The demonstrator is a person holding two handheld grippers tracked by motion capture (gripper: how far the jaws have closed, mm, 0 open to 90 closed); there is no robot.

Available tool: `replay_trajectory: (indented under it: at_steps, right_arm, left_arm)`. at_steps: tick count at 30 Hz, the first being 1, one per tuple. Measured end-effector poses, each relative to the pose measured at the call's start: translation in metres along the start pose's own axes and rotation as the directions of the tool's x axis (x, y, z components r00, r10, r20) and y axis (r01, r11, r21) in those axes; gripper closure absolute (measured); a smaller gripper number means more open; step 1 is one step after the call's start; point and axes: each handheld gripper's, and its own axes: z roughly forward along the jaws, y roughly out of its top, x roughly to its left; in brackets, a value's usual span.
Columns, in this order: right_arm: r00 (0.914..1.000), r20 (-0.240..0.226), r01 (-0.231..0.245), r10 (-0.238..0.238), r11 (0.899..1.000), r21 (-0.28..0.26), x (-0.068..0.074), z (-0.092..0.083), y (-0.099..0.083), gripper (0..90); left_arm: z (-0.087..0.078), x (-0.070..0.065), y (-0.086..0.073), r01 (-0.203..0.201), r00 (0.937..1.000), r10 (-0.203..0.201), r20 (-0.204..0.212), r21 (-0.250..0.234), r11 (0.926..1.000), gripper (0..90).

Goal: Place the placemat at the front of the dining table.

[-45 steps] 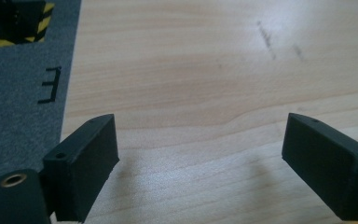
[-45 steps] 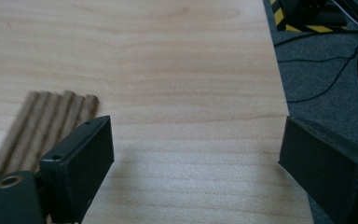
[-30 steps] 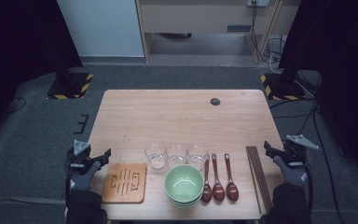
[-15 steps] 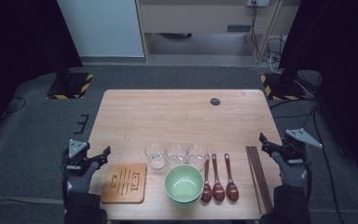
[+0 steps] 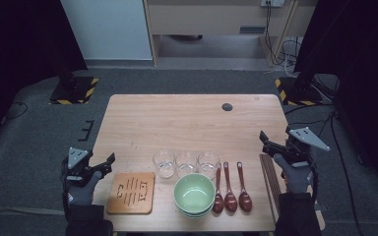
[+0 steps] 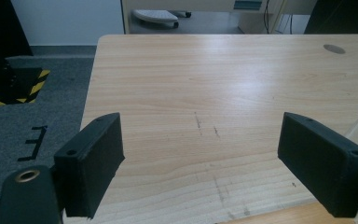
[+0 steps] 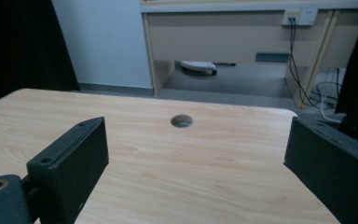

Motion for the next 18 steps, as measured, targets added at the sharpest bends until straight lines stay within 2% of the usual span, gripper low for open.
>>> replay_trajectory:
  at_steps: [5, 18]
  right_arm:
    - [0.9992, -0.021, 0.035, -0.035, 0.999, -0.017, 0.02, 0.005, 0.016, 5.3]
    - [0.995, -0.065, 0.072, -0.076, 0.996, -0.054, 0.062, 0.012, 0.045, 4.4]
  left_arm:
    - [-0.004, -0.002, 0.003, -0.001, 1.0, 0.001, 0.004, -0.015, 0.9999, 13.1]
    - [-0.011, -0.006, 0.007, -0.006, 0.9999, 0.006, 0.011, -0.037, 0.9993, 12.3]
